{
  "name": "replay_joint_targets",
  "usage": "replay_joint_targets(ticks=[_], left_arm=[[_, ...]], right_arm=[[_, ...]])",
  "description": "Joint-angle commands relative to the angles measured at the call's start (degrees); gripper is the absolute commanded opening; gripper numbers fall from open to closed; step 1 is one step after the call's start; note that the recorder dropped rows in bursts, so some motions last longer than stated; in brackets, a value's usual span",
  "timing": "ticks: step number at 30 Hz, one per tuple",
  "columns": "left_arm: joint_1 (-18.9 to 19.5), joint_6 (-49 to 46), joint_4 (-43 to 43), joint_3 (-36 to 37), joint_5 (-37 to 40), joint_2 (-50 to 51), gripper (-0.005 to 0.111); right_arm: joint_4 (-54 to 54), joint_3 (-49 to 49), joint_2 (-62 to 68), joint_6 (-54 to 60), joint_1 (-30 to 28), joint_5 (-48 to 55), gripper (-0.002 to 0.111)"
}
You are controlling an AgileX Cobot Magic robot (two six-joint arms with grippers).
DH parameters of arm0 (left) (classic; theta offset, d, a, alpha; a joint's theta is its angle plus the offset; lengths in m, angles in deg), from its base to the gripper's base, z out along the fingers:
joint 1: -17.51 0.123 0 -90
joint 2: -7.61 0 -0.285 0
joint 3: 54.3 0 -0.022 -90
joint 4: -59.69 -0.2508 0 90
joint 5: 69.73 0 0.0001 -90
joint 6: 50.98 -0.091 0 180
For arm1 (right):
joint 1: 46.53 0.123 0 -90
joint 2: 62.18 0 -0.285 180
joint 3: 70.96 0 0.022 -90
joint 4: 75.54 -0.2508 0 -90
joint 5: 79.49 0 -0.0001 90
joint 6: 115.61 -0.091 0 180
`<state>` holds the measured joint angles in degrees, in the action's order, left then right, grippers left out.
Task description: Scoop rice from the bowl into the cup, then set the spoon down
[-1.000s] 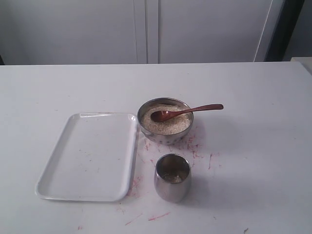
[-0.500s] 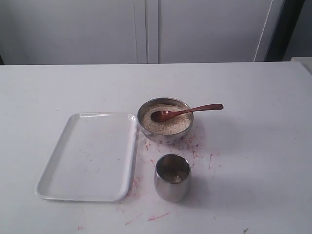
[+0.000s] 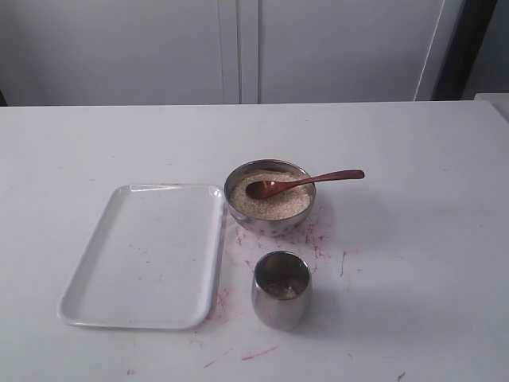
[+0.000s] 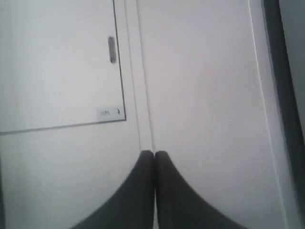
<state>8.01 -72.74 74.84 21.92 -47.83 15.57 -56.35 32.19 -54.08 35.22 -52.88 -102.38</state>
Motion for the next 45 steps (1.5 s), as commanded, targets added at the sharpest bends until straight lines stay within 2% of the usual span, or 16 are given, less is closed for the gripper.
replay_joint_targets(ticks=[1, 6, 14, 20, 24, 28, 30, 33, 35, 36, 38, 40, 42, 45], left_arm=[[-0.40, 0.33, 0.73, 0.29, 0.06, -0.17, 0.014], [-0.40, 0.33, 0.73, 0.29, 0.06, -0.17, 0.014], [-0.40, 0.33, 0.73, 0.29, 0.06, -0.17, 0.014], [-0.40, 0.33, 0.73, 0.29, 0.06, -0.17, 0.014], [-0.40, 0.33, 0.73, 0.29, 0.06, -0.17, 0.014], [-0.40, 0.33, 0.73, 0.29, 0.06, -0.17, 0.014], [-0.40, 0.33, 0.73, 0.29, 0.06, -0.17, 0.014], [-0.40, 0.33, 0.73, 0.29, 0.06, -0.17, 0.014], [-0.40, 0.33, 0.73, 0.29, 0.06, -0.17, 0.014], [-0.40, 0.33, 0.73, 0.29, 0.06, -0.17, 0.014], [-0.40, 0.33, 0.73, 0.29, 0.06, -0.17, 0.014], [-0.40, 0.33, 0.73, 0.29, 0.06, -0.17, 0.014], [-0.40, 0.33, 0.73, 0.29, 0.06, -0.17, 0.014], [-0.40, 0.33, 0.73, 0.29, 0.06, -0.17, 0.014]], right_arm=[[-0.34, -0.36, -0.32, -13.51, -0.49, -10.65, 0.000], [-2.20, -0.36, -0.32, -23.94, -0.49, -19.75, 0.000], [-6.30, -0.36, -0.32, -30.97, -0.49, -26.96, 0.000], [-9.74, -0.36, -0.32, -45.05, -0.02, -33.18, 0.000], [-9.97, -0.36, -0.32, -44.16, 0.10, -38.75, 0.000], [-9.97, 3.04, -0.32, -44.16, 0.10, -38.97, 0.000], [-9.58, 6.23, -0.32, -44.05, 0.10, -36.03, 0.000], [-6.60, 14.08, -0.32, -41.43, 0.10, -25.90, 0.000], [-3.30, 19.52, -0.32, -39.09, 0.10, -17.00, 0.000], [1.43, 25.52, -0.32, -38.41, 0.10, -6.82, 0.000], [7.52, 31.48, -0.32, -38.41, 0.10, 0.26, 0.000], [13.24, 36.49, 0.07, -38.41, 0.10, 3.51, 0.000], [18.96, 45.95, 4.63, -39.29, 0.20, 7.59, 0.000], [19.65, 54.06, 9.55, -40.16, 1.37, 12.19, 0.000]])
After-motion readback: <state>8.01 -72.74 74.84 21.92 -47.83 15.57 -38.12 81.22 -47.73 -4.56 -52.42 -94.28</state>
